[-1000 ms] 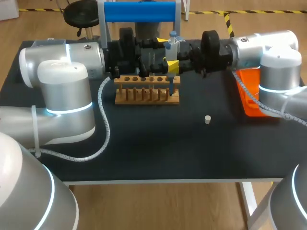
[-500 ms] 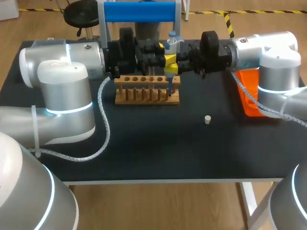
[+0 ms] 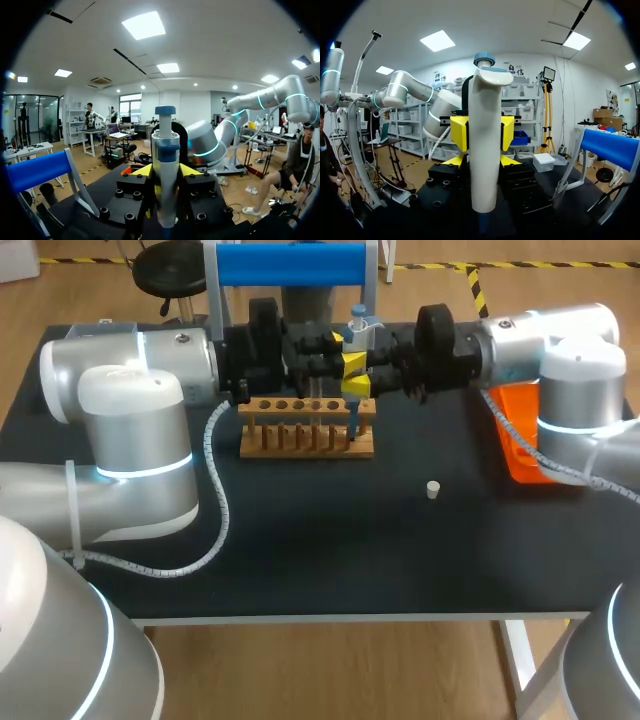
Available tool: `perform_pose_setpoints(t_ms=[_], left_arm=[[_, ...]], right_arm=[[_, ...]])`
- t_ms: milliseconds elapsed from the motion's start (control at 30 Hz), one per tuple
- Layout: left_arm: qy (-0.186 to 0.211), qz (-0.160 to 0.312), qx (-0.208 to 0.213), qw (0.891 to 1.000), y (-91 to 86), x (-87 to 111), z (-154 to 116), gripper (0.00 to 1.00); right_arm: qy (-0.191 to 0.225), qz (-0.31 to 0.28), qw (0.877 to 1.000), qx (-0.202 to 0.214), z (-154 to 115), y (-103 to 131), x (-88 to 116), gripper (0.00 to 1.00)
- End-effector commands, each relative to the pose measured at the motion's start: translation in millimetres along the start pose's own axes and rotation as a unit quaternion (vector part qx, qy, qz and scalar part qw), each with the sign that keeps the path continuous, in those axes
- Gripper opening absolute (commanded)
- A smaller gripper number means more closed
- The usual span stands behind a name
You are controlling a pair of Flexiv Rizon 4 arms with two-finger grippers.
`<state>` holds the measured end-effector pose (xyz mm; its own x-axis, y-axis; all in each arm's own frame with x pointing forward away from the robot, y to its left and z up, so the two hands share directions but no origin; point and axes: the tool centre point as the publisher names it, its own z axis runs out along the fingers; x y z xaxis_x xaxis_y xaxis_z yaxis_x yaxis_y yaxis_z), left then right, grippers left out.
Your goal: Invert the test tube, pick up the pipette, mount the tip to pipette, aspirate from beaker and dispense into the tube, eject the tip, return the pipette, and cap with the stopper.
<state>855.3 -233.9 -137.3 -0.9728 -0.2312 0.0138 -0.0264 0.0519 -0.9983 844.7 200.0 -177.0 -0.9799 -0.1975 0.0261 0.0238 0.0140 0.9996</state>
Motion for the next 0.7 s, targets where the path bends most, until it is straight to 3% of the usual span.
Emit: perform_pose_setpoints(t_ms=[33, 400, 700], left_arm=[[-0.003, 0.001, 0.002, 1.0, 0.6, 0.5, 1.9, 0.0], [-0.003, 0.001, 0.002, 1.0, 0.6, 0.5, 1.9, 0.0], [-0.003, 0.001, 0.002, 1.0, 0.6, 0.5, 1.9, 0.0]], right_arm=[[0.003, 0.0, 1.0, 0.001, -4.4, 2.5, 0.4, 1.0], [-0.014, 0.003, 1.0, -0.011, -42.8, 2.6, 4.6, 1.0], [-0.056, 0.003, 0.998, -0.003, -77.8, 0.4, -12.7, 1.0]])
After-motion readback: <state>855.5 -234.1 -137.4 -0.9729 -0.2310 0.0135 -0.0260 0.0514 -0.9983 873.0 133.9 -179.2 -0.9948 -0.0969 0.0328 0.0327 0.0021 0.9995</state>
